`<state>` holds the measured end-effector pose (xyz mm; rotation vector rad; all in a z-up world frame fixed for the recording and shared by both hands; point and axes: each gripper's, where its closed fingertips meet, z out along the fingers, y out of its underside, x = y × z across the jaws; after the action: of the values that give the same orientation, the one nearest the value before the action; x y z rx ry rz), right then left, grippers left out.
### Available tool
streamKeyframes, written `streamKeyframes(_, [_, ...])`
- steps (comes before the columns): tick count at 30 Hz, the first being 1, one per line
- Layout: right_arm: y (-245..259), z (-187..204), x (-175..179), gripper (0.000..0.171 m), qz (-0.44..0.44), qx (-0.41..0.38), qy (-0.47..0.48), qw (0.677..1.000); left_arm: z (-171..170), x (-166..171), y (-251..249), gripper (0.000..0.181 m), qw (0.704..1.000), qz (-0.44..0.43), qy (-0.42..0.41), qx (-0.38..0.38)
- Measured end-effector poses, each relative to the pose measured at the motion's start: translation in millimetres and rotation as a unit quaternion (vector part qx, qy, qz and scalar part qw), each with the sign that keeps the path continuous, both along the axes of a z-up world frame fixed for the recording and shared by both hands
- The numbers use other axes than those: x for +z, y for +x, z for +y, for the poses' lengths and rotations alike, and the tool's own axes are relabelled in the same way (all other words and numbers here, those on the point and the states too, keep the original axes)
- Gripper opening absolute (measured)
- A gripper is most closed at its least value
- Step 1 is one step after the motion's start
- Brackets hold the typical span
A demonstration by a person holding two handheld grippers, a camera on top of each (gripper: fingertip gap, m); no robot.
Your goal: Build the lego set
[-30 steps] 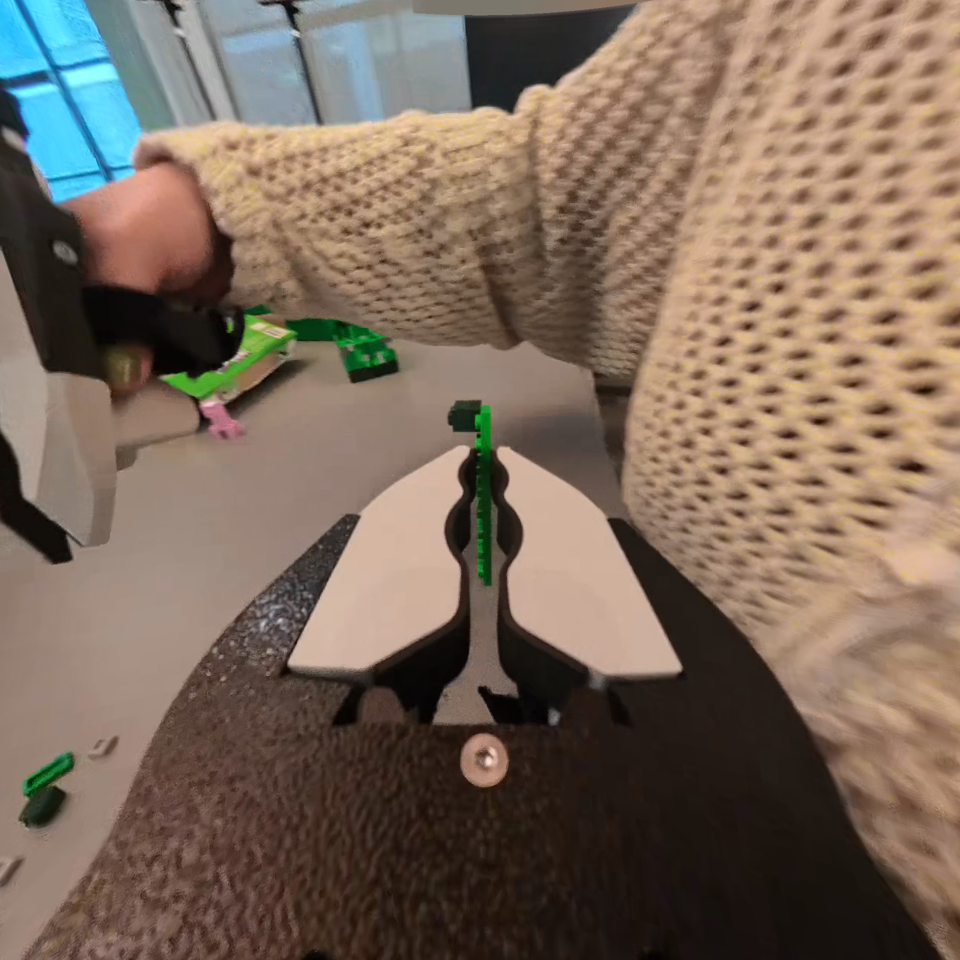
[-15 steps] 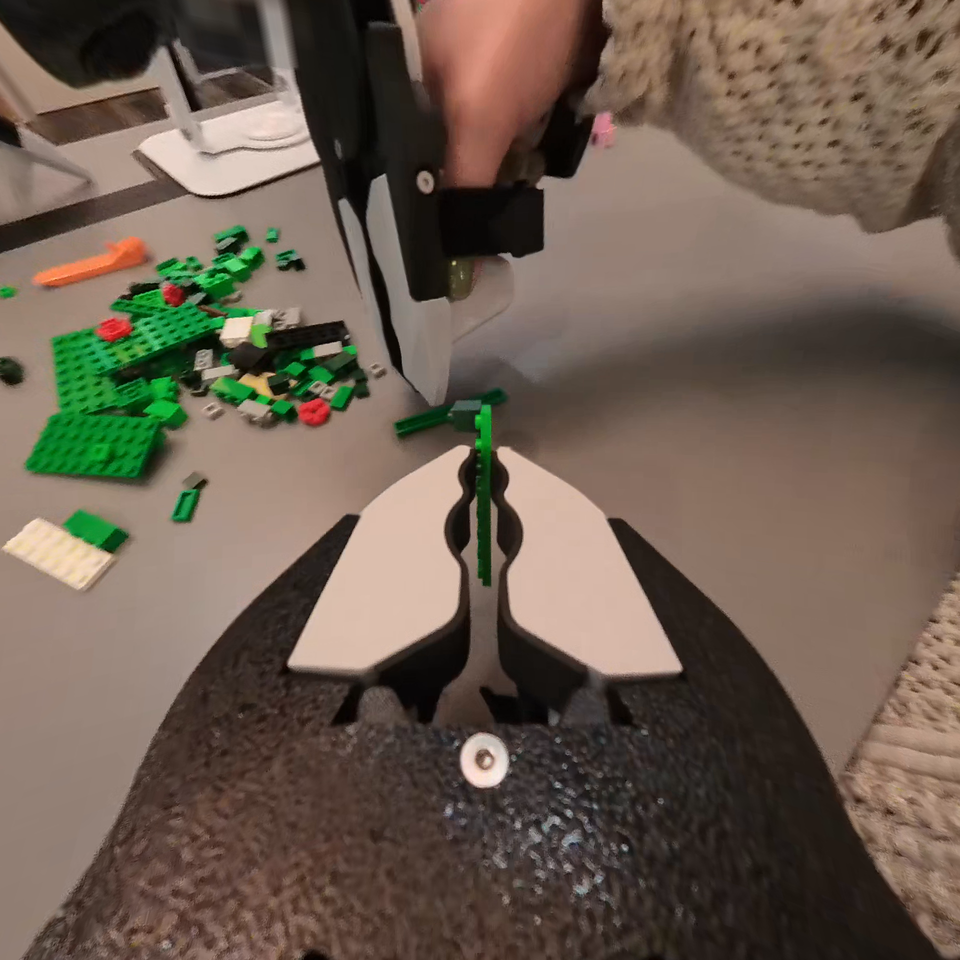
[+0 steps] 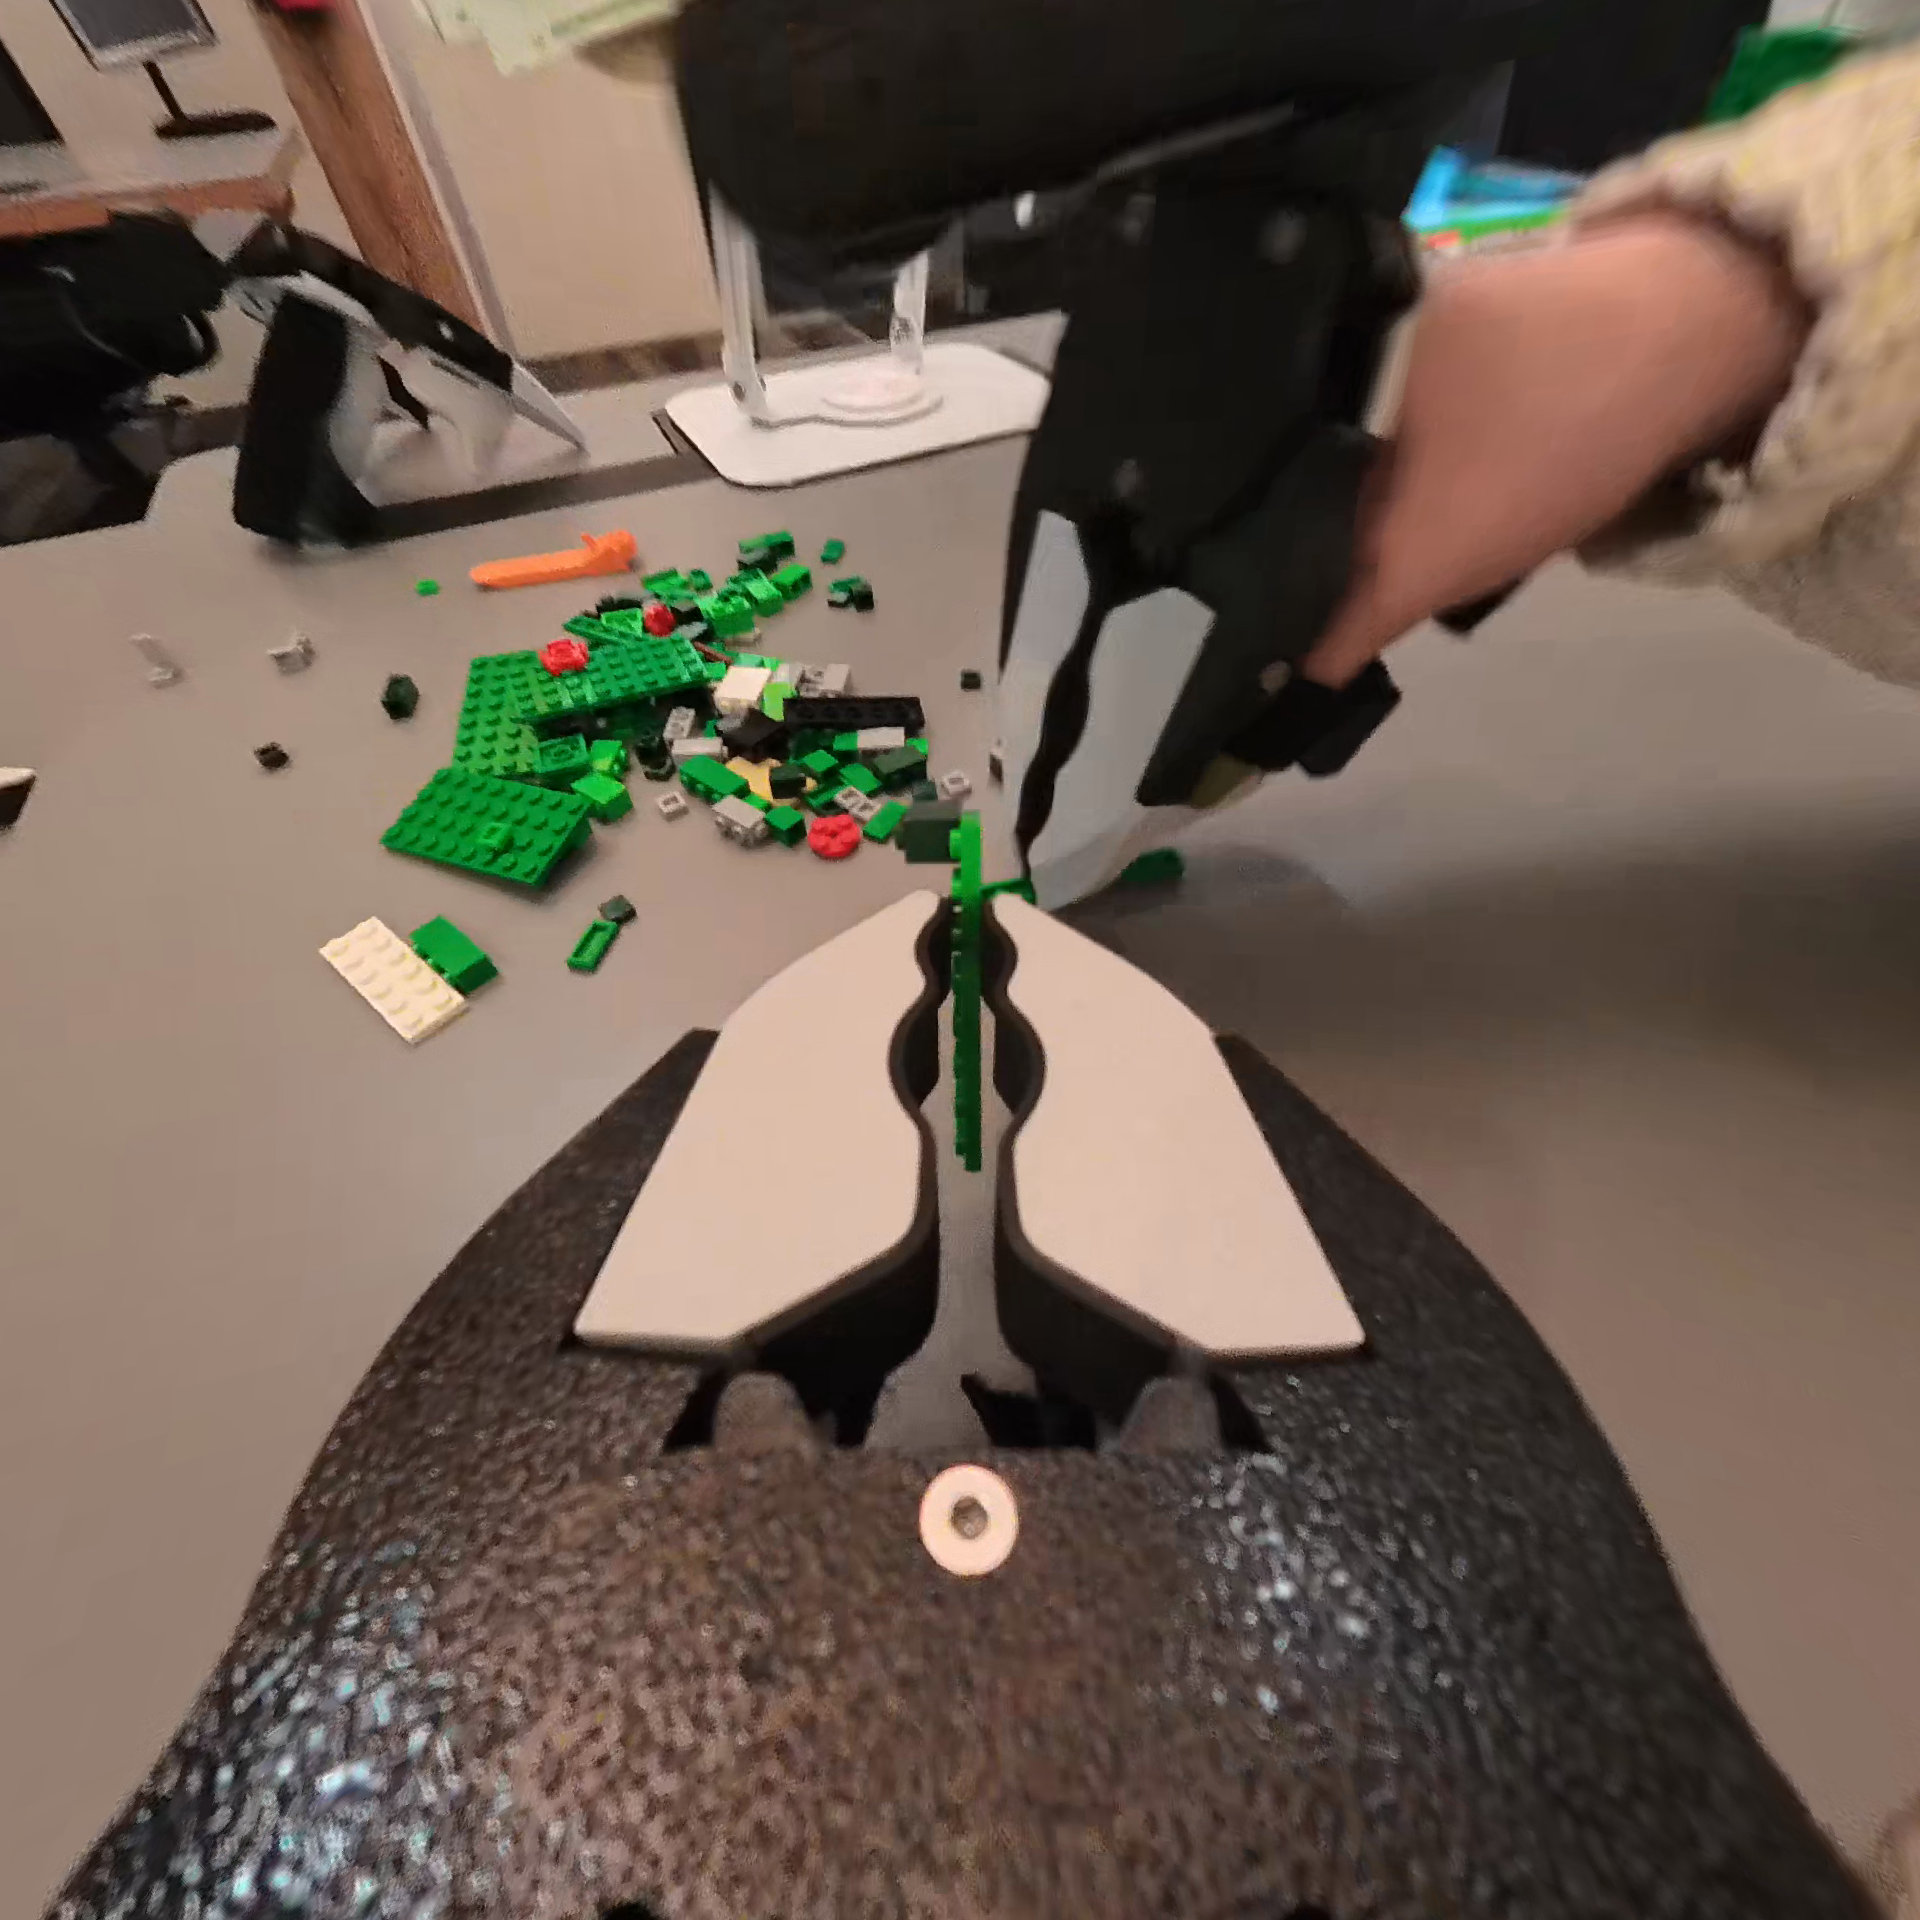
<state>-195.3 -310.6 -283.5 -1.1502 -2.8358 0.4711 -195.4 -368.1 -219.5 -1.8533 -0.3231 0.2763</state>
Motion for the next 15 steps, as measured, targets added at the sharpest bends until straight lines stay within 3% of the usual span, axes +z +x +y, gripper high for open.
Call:
streamKeyframes(2, [-9, -10, 20, 0.008, 0.138, 0.010, -0.098, 0.985, 6, 5, -1, 0.003, 0.999, 0.013, 0.026, 0.013])
streamKeyframes(6, [-7, -10, 70, 0.007, 0.372, -0.005, -0.250, 0.894, 18, 15, -5, 0.003, 0.997, 0.023, 0.071, 0.036])
streamKeyframes(12, [5, 1, 103, 0.008, 0.525, -0.017, -0.293, 0.799, 39, 37, 11, 0.003, 0.989, 0.038, 0.143, -0.015])
streamKeyframes(15, [11, 11, 125, 0.008, 0.534, -0.045, -0.367, 0.760, 40, 38, 7, 0.003, 0.989, 0.078, 0.128, 0.002])
